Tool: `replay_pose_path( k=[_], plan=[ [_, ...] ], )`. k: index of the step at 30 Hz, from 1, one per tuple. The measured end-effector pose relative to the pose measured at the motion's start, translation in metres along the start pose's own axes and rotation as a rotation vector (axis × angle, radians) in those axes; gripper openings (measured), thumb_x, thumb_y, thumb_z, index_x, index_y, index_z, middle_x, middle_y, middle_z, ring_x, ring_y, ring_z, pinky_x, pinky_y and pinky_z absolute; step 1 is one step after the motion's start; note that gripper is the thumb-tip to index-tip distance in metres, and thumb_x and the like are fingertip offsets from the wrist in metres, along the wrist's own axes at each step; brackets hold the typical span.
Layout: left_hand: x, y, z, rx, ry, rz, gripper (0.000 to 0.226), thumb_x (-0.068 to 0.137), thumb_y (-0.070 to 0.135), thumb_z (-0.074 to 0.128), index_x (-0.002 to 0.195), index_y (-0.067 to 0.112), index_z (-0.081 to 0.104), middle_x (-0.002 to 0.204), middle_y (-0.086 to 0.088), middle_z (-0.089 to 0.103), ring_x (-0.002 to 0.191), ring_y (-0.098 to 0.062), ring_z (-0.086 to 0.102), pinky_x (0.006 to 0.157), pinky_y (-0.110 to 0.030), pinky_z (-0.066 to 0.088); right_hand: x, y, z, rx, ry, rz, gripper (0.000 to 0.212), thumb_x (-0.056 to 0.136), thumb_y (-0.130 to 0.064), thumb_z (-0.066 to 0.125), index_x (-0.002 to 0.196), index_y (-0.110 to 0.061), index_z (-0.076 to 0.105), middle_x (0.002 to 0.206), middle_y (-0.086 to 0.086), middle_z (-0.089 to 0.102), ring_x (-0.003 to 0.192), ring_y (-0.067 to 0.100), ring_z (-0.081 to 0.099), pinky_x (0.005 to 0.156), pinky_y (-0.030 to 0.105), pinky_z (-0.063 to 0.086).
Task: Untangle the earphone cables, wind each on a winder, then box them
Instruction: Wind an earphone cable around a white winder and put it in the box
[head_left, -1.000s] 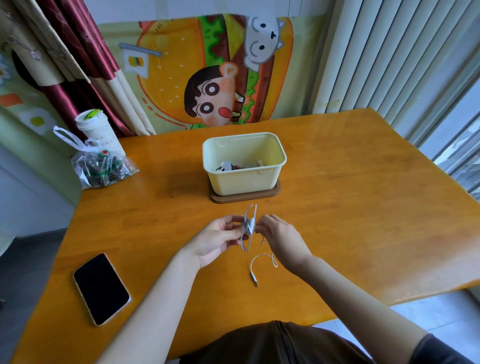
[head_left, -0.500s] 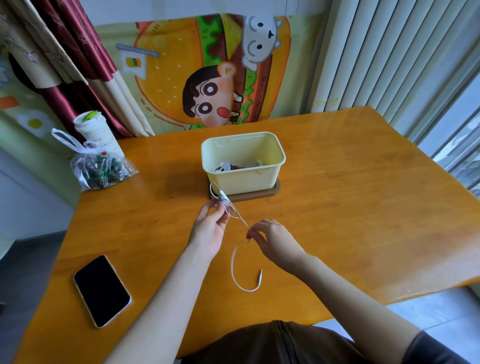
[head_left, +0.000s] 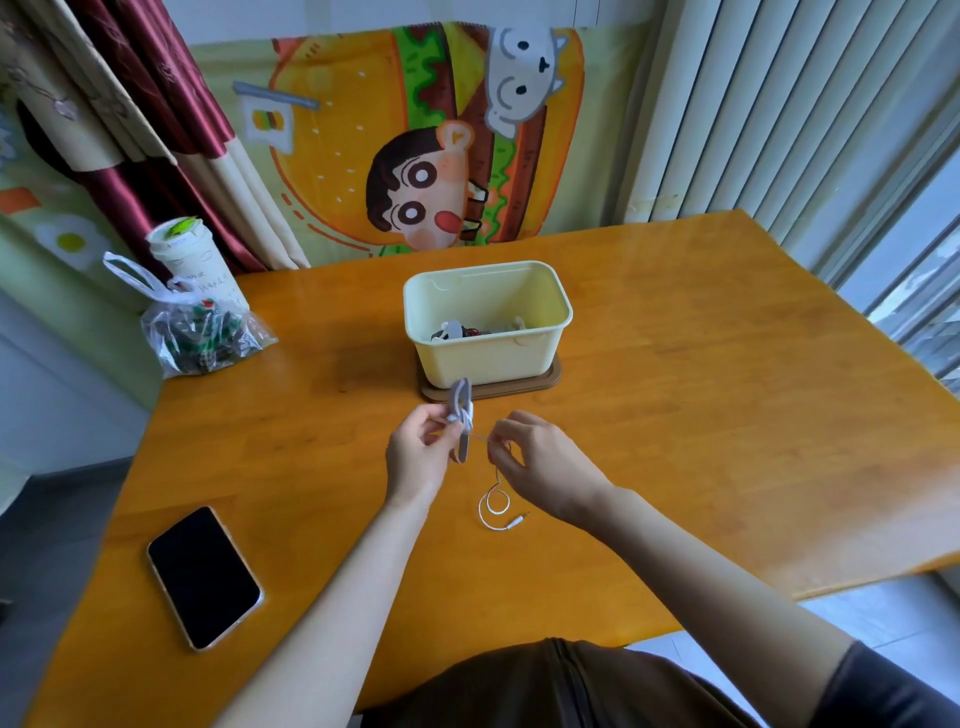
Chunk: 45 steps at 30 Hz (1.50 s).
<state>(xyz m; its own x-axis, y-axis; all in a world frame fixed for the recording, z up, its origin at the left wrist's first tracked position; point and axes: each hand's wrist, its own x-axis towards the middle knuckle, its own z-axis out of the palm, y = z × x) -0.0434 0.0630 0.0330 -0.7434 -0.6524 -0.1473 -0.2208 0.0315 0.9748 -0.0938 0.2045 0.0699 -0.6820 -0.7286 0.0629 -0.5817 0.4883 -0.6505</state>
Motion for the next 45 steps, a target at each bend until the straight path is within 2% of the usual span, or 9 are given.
replay_pose_path(
  k=[6,10,18,21,27,30,33,37,45],
  plan=[
    [-0.004,-0.007,-0.009,0.308,-0.107,0.135,0.007,0.087,0.007,0.065,0.093,0.011,0.064,0.087,0.001,0.07,0.082,-0.013,0.065,0.073,-0.03,0.05,0.0,0.019,-0.014,0.409,-0.103,0.363,0.023,0.092,-0.01,0.042,0.076,-0.01,0.06,0.076,0.007,0.065,0.068,0.02,0.065,0.071,0.031,0.052],
    [-0.004,-0.007,-0.012,0.365,-0.084,0.14,0.008,0.09,0.007,0.062,0.091,0.015,0.061,0.083,0.006,0.067,0.076,-0.009,0.063,0.066,-0.022,0.047,0.0,0.032,-0.013,0.192,-0.203,0.36,0.014,0.095,-0.014,0.045,0.097,-0.012,0.058,0.073,0.0,0.054,0.059,0.013,0.053,0.055,0.023,0.047],
    [0.005,-0.009,-0.034,0.419,0.029,0.108,0.011,0.089,0.005,0.062,0.088,0.015,0.059,0.077,0.011,0.062,0.074,-0.01,0.06,0.063,-0.018,0.045,0.016,0.073,-0.045,-0.287,0.015,0.348,0.021,0.094,-0.023,0.054,0.11,-0.016,0.066,0.108,0.01,0.06,0.1,0.029,0.056,0.084,0.037,0.046],
    [0.002,-0.006,-0.029,0.391,-0.001,0.106,0.01,0.089,0.007,0.063,0.088,0.016,0.06,0.078,0.009,0.065,0.076,-0.011,0.064,0.063,-0.02,0.048,0.015,0.068,-0.037,-0.482,-0.05,0.342,0.04,0.094,-0.019,0.055,0.134,-0.019,0.049,0.131,0.009,0.046,0.122,0.03,0.04,0.101,0.037,0.037],
    [-0.004,0.002,-0.009,0.244,-0.086,0.073,0.008,0.089,0.008,0.064,0.09,0.016,0.063,0.086,0.001,0.072,0.076,-0.008,0.067,0.059,-0.017,0.05,0.007,0.024,0.007,-0.053,-0.195,0.144,0.069,0.087,-0.015,0.065,0.144,-0.01,0.027,0.145,0.008,0.038,0.134,0.022,0.036,0.11,0.027,0.028],
    [-0.008,0.008,-0.002,0.083,-0.095,0.011,0.01,0.09,0.006,0.061,0.099,0.011,0.063,0.09,-0.002,0.072,0.074,-0.008,0.065,0.055,-0.013,0.047,0.004,0.009,0.026,0.216,-0.202,0.205,0.072,0.086,-0.015,0.067,0.144,-0.008,0.024,0.14,0.01,0.048,0.128,0.021,0.045,0.102,0.027,0.037],
    [-0.009,0.016,0.001,-0.021,-0.103,-0.011,0.01,0.091,0.005,0.06,0.099,0.011,0.063,0.086,0.0,0.071,0.068,-0.007,0.061,0.056,-0.012,0.047,0.005,0.001,0.032,0.41,-0.155,0.246,0.042,0.092,-0.017,0.059,0.13,-0.01,0.043,0.106,0.007,0.067,0.098,0.018,0.064,0.087,0.029,0.049],
    [-0.006,0.017,-0.004,-0.019,-0.065,0.014,0.011,0.091,0.006,0.06,0.091,0.016,0.062,0.082,0.001,0.071,0.068,-0.012,0.058,0.062,-0.02,0.048,0.005,0.007,0.025,0.248,-0.106,0.21,0.02,0.098,-0.02,0.047,0.101,-0.011,0.065,0.068,-0.008,0.057,0.059,0.006,0.054,0.075,0.031,0.051],
    [-0.006,0.002,-0.003,0.244,-0.123,0.138,0.01,0.088,0.01,0.066,0.086,0.019,0.063,0.083,0.006,0.069,0.076,-0.008,0.063,0.064,-0.024,0.049,0.008,0.01,-0.006,-0.026,-0.003,0.038,0.02,0.095,-0.02,0.052,0.094,-0.013,0.071,0.088,0.0,0.069,0.07,0.01,0.052,0.066,0.026,0.043]
  ],
)
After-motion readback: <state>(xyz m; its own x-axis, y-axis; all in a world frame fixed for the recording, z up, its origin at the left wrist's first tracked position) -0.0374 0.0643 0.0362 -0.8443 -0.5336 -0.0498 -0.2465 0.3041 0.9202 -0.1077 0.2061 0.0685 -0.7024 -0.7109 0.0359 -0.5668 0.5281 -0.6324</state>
